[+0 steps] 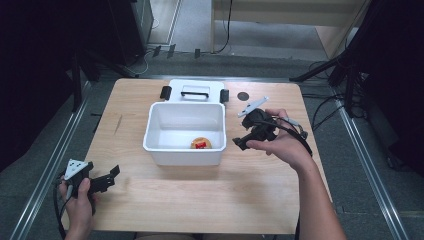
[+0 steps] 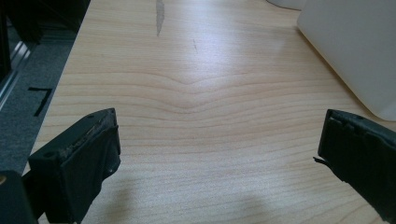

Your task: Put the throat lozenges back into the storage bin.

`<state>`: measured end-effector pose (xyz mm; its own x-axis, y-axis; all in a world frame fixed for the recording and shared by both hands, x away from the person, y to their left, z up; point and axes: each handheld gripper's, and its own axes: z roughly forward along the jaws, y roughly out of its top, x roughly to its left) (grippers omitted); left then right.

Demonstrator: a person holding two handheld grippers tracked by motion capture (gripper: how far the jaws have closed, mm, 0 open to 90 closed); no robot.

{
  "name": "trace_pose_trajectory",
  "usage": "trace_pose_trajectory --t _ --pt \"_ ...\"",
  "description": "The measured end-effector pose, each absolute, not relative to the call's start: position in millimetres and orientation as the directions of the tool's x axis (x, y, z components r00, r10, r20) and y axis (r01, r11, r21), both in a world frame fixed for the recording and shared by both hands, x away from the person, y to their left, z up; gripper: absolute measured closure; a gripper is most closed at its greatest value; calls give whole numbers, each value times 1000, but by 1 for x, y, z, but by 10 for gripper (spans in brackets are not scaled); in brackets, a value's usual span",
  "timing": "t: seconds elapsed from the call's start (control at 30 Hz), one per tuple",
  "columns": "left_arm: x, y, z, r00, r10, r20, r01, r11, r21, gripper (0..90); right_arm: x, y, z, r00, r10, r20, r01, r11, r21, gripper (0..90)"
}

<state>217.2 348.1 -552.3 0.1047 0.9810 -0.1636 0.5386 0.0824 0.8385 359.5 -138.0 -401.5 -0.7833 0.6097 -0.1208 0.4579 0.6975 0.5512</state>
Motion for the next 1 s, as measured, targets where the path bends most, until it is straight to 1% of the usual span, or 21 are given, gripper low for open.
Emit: trace_pose_trajectory --t 0.43,0.73,1.0 --pt "217 348 -552 106 982 -157 540 76 838 0 352 -186 -429 -732 675 -93 522 644 559 169" --pt "217 348 -552 104 982 -160 536 80 840 0 342 -216 -447 -681 729 -72 574 593 565 164" --pt "217 348 -552 104 981 -161 537 81 840 0 331 -240 -464 -617 786 -42 633 527 567 128"
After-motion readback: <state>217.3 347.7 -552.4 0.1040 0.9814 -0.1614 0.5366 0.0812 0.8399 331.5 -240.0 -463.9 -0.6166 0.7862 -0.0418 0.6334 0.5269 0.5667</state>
